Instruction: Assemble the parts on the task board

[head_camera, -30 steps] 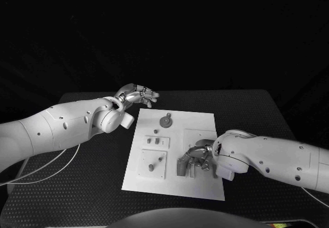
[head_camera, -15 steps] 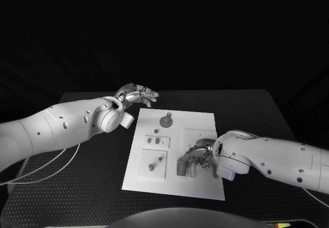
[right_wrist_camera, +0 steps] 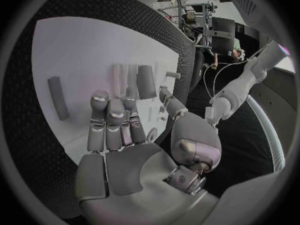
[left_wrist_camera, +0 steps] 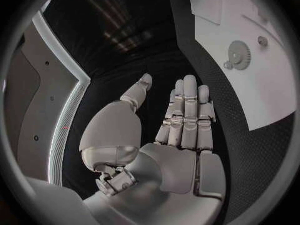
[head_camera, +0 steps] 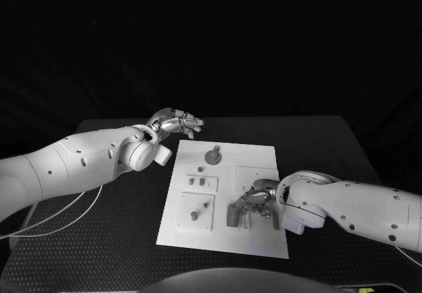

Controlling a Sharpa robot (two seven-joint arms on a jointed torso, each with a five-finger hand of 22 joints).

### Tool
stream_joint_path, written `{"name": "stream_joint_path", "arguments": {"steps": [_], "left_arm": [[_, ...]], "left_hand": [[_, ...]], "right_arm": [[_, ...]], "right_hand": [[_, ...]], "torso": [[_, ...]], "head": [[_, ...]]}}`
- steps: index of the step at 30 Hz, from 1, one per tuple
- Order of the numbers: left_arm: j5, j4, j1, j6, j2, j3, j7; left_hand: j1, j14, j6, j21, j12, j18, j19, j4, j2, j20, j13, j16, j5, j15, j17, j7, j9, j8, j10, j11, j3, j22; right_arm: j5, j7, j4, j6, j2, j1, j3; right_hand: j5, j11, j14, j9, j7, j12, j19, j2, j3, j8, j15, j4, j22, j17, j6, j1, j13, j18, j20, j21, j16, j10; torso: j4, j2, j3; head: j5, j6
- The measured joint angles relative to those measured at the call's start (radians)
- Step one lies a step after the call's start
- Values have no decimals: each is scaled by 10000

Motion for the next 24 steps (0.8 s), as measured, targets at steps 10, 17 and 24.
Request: {"name": "stream_joint_path", "arguments": {"steps": [10,17,24], "left_arm": [[0,-16,0,1,-1,0,-2],[0,-15,0,1,-27,0,-2],[0,-86,-2,1,-39,-1,2]], "left_hand": [[0,0,0,-39,0,0,0,0,0,0,0,-39,0,0,10,0,1,0,0,0,0,-1],[0,0,0,-39,0,0,0,0,0,0,-1,-39,0,0,9,0,0,0,0,0,0,-1],[0,0,0,-39,0,0,0,0,0,0,-1,-39,0,0,18,0,1,0,0,0,0,-2]], "right_arm": [[-235,383,109,-178,-128,-1,0],[-1221,1025,250,-323,-694,129,-15],[-3105,2890,414,-766,-1121,451,1]], "right_hand": [[0,0,-11,32,-50,0,22,4,44,42,11,-99,0,10,49,411,11,0,-56,0,-67,0],[0,90,-57,-13,4,-39,21,-763,344,-175,57,60,-54,9,-255,1172,68,0,-55,-59,-161,-91],[0,476,-915,-46,412,-95,-865,-1215,517,-486,446,-186,-45,-4,-1094,3382,206,-4,180,-449,-533,-1038]], "torso": [[1,1,4],[2,0,1],[-12,-12,-7]], "head": [[7,-8],[26,9],[30,63]]}}
